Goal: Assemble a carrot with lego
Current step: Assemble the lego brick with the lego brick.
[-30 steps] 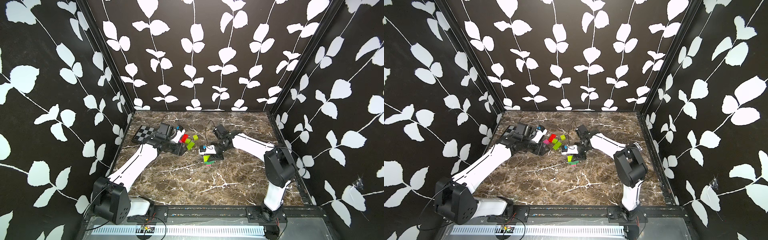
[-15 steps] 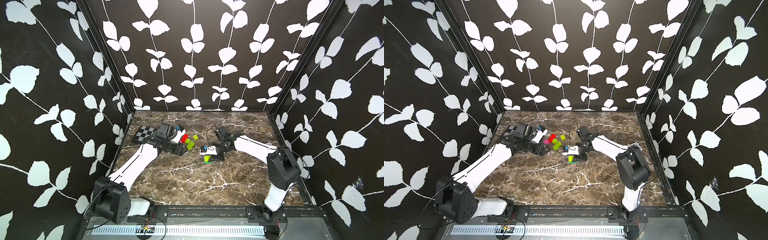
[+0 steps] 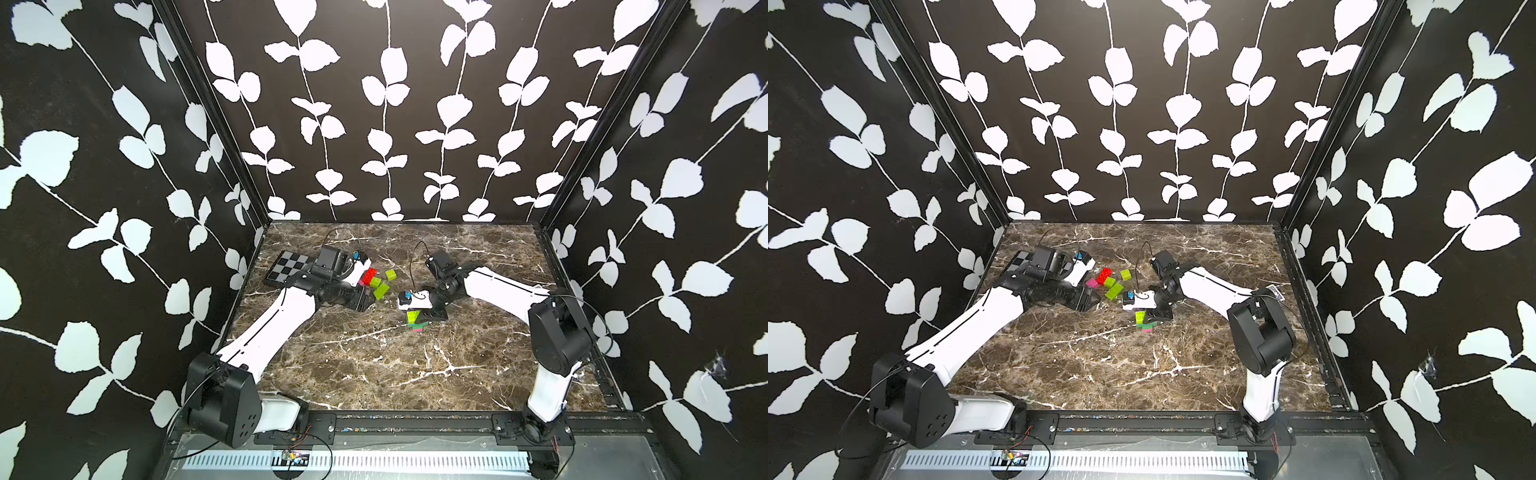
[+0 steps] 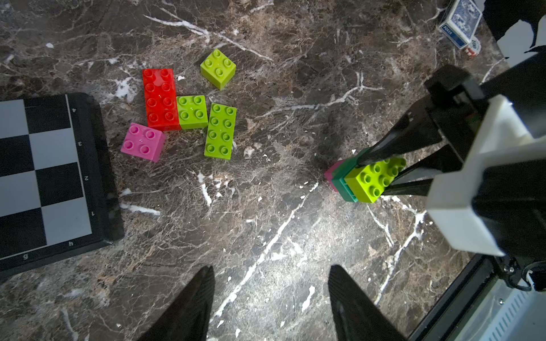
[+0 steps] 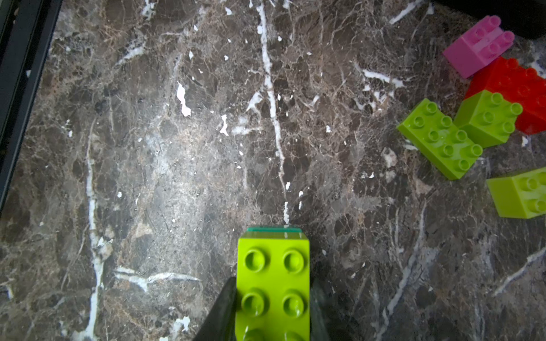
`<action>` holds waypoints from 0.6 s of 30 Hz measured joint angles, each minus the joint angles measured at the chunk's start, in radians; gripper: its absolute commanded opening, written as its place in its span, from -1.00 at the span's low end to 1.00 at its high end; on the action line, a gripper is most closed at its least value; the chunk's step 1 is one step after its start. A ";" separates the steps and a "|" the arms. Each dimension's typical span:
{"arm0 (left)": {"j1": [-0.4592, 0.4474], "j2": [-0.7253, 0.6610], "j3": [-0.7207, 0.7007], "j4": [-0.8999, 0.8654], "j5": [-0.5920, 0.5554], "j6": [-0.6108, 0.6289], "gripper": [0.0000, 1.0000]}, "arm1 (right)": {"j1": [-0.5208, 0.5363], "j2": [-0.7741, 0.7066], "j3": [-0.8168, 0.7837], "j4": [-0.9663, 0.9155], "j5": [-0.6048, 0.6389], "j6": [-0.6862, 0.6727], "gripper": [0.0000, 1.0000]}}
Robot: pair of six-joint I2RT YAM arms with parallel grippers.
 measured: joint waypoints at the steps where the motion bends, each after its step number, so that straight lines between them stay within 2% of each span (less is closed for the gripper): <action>1: 0.000 0.000 0.000 0.000 0.000 0.000 0.28 | 0.002 0.002 0.005 -0.006 0.004 0.000 -0.55; 18: 0.000 -0.002 -0.006 0.000 -0.004 0.000 0.28 | 0.026 0.045 0.074 -0.074 0.062 0.001 -0.61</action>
